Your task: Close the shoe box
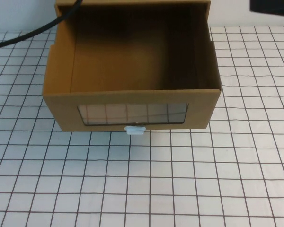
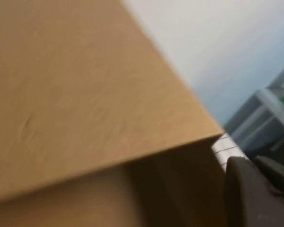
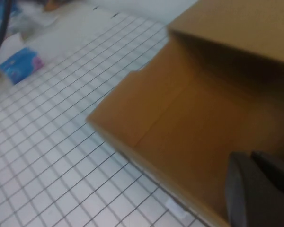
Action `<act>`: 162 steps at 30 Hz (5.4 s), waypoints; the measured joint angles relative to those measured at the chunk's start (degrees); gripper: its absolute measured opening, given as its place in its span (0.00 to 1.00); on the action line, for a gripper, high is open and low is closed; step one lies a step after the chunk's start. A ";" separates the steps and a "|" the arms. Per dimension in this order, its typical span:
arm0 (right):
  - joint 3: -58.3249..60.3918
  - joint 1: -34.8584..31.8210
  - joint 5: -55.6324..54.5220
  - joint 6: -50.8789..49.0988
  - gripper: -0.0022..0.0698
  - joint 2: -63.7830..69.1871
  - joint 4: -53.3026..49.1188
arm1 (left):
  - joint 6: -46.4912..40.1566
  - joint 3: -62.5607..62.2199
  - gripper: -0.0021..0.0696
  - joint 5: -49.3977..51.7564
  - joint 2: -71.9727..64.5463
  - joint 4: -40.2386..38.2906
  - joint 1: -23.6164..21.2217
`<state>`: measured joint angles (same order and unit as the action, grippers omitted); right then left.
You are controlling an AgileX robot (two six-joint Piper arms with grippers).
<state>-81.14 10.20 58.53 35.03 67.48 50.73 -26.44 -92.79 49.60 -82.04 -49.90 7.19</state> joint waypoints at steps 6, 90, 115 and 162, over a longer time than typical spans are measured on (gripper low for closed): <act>0.00 8.30 2.62 7.56 0.01 4.87 -3.35 | -8.95 -5.78 0.02 1.65 -6.92 -7.61 0.00; -5.25 30.23 -39.76 3.31 0.01 36.96 -29.32 | 8.54 -29.81 0.02 13.84 -34.04 -4.10 0.00; -22.87 29.93 -45.32 31.81 0.01 49.72 0.57 | 8.54 -29.94 0.02 14.18 -34.04 -4.10 0.00; -19.30 0.06 -14.40 12.23 0.01 26.22 -9.96 | -6.71 -17.90 0.02 21.97 -8.11 -2.39 -16.84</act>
<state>-100.44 10.26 44.13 47.26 93.70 40.78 -33.15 -110.70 71.57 -90.15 -52.29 -9.65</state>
